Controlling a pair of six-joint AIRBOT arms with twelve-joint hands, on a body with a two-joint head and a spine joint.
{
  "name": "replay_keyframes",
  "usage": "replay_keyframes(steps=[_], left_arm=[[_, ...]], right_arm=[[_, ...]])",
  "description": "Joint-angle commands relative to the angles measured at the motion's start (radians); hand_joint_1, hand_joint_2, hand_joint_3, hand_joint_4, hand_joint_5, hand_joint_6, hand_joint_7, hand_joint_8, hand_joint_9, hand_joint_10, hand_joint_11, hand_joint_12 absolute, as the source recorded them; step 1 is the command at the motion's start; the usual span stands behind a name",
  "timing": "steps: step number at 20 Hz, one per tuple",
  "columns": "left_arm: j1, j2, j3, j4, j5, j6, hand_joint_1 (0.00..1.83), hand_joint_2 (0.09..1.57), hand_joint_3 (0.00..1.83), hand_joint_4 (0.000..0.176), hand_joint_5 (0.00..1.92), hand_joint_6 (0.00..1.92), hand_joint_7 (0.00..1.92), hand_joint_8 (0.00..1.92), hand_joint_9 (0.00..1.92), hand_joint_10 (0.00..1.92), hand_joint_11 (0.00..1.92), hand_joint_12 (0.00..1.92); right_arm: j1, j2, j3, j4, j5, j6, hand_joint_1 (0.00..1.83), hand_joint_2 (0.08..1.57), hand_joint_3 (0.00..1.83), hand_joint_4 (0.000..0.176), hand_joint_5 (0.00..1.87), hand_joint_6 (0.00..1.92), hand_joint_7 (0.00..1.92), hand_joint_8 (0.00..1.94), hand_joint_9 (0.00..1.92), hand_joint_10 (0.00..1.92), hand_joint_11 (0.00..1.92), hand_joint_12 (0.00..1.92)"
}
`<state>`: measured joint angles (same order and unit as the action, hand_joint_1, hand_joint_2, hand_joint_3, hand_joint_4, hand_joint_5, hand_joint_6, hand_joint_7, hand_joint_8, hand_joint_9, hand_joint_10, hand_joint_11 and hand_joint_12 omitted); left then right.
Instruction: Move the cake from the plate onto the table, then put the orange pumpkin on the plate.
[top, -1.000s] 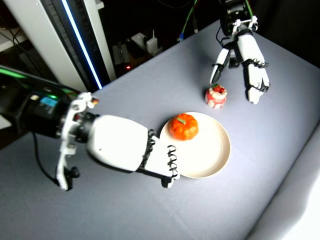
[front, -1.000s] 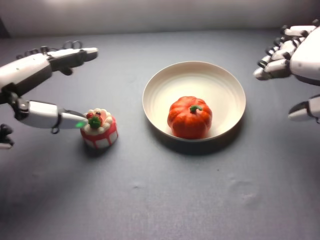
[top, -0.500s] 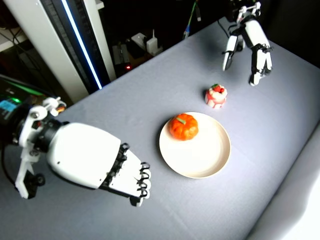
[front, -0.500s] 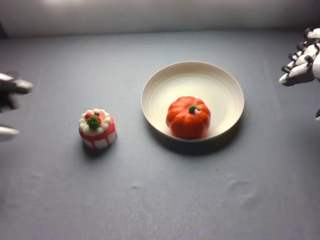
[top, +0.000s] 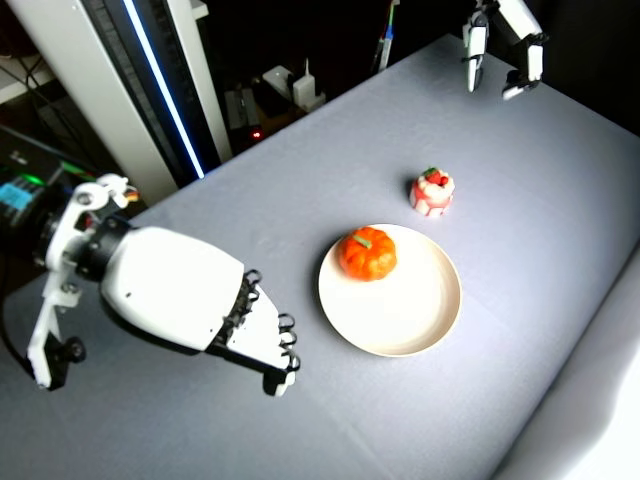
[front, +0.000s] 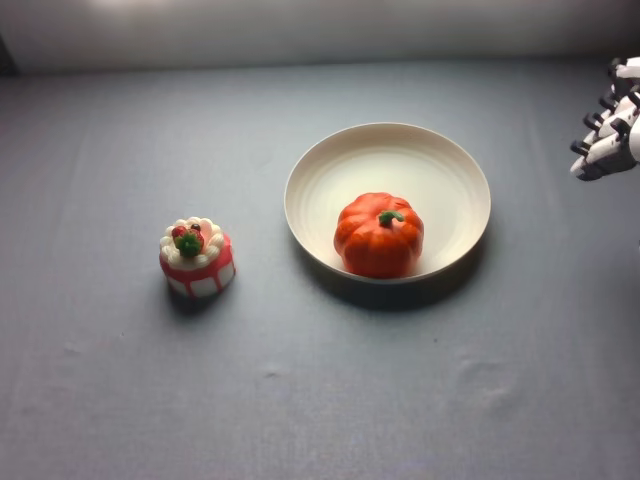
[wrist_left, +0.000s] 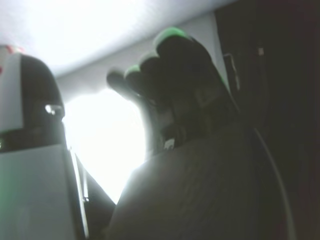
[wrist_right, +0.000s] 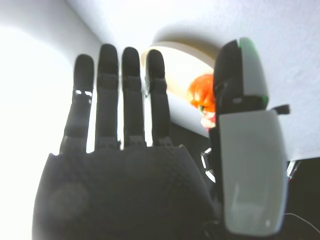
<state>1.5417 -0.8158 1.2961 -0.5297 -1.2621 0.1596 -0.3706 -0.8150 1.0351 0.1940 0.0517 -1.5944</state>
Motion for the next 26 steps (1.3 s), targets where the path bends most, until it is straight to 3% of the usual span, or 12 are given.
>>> replay_keyframes(steps=[1,4,6,9,11,12,13,18,20,22,23,26], left_arm=[[0.002,0.010,0.000,-0.065,-0.123,-0.003,1.10,1.01,0.00,0.000,0.50,1.58,0.65,1.87,0.77,1.92,0.87,1.92],[0.003,0.012,-0.002,-0.069,-0.143,-0.003,1.15,1.01,0.00,0.000,0.51,1.53,0.64,1.80,0.73,1.92,0.82,1.92],[0.004,0.031,-0.007,-0.070,-0.152,-0.003,1.15,1.01,0.00,0.000,0.50,1.54,0.62,1.83,0.72,1.92,0.82,1.92],[0.017,0.054,-0.026,-0.089,-0.200,-0.003,1.12,1.01,0.00,0.000,0.52,1.59,0.66,1.89,0.80,1.92,0.92,1.92],[0.041,0.057,-0.034,-0.108,-0.249,-0.003,1.18,1.01,0.00,0.000,0.49,1.59,0.61,1.87,0.75,1.92,0.86,1.92],[0.054,0.060,-0.040,-0.118,-0.273,-0.003,1.23,1.02,0.00,0.000,0.48,1.59,0.62,1.85,0.74,1.92,0.84,1.92],[0.069,0.069,-0.049,-0.128,-0.298,-0.003,1.23,1.02,0.00,0.000,0.48,1.59,0.63,1.85,0.75,1.92,0.86,1.92],[0.203,0.120,-0.117,-0.224,-0.446,-0.003,1.21,1.01,0.00,0.000,0.49,1.62,0.66,1.85,0.76,1.92,0.84,1.92],[0.244,0.120,-0.129,-0.256,-0.468,-0.003,1.22,1.00,0.00,0.000,0.51,1.60,0.70,1.80,0.79,1.92,0.87,1.92],[0.244,0.120,-0.130,-0.254,-0.468,-0.003,1.22,1.00,0.00,0.000,0.51,1.57,0.65,1.81,0.72,1.92,0.80,1.92],[0.244,0.120,-0.132,-0.257,-0.468,-0.003,1.23,1.00,0.00,0.000,0.50,1.59,0.63,1.84,0.70,1.92,0.78,1.92],[0.244,0.120,-0.133,-0.259,-0.468,-0.003,1.21,1.02,0.00,0.000,0.47,1.62,0.59,1.89,0.69,1.92,0.78,1.92]], right_arm=[[0.013,0.025,0.005,0.011,0.103,-0.006,0.74,1.08,0.00,0.000,0.61,0.01,0.54,0.01,0.53,0.02,0.00,1.28],[0.013,0.046,0.008,0.033,0.106,-0.006,0.87,1.10,0.00,0.000,0.56,0.00,0.47,0.00,0.39,0.01,0.00,0.92],[0.013,0.052,0.007,0.034,0.105,-0.011,0.88,1.11,0.00,0.000,0.54,0.00,0.44,0.01,0.35,0.01,0.00,0.79],[0.013,0.062,0.006,0.042,0.106,-0.011,0.91,1.08,0.00,0.000,0.60,0.01,0.48,0.01,0.40,0.02,0.00,0.88],[0.013,0.071,-0.002,0.043,0.106,-0.012,0.84,1.10,0.00,0.000,0.58,0.00,0.46,0.00,0.37,0.01,0.00,0.84],[0.013,0.078,-0.008,0.043,0.106,-0.014,0.82,1.10,0.00,0.000,0.60,0.01,0.48,0.00,0.41,0.02,0.00,1.04],[0.013,0.088,-0.015,0.043,0.107,-0.017,0.82,1.10,0.00,0.000,0.61,0.01,0.49,0.01,0.43,0.02,0.00,1.10],[0.018,0.131,-0.063,0.043,0.116,-0.031,0.89,1.08,0.00,0.000,0.67,0.01,0.60,0.01,0.56,0.03,0.06,1.22],[0.045,0.151,-0.099,0.081,0.118,-0.113,0.89,1.08,0.00,0.000,0.68,0.01,0.61,0.01,0.59,0.02,0.10,1.20],[0.084,0.187,-0.157,0.237,0.118,-0.372,0.88,1.09,0.00,0.000,0.70,0.01,0.71,0.01,0.73,0.04,0.27,1.16],[0.100,0.198,-0.176,0.269,0.118,-0.435,0.89,1.09,0.00,0.000,0.73,0.01,0.74,0.01,0.75,0.03,0.28,1.23],[0.134,0.222,-0.209,0.271,0.117,-0.460,0.91,1.11,0.00,0.000,0.77,0.01,0.81,0.02,0.82,0.05,0.35,1.28]])
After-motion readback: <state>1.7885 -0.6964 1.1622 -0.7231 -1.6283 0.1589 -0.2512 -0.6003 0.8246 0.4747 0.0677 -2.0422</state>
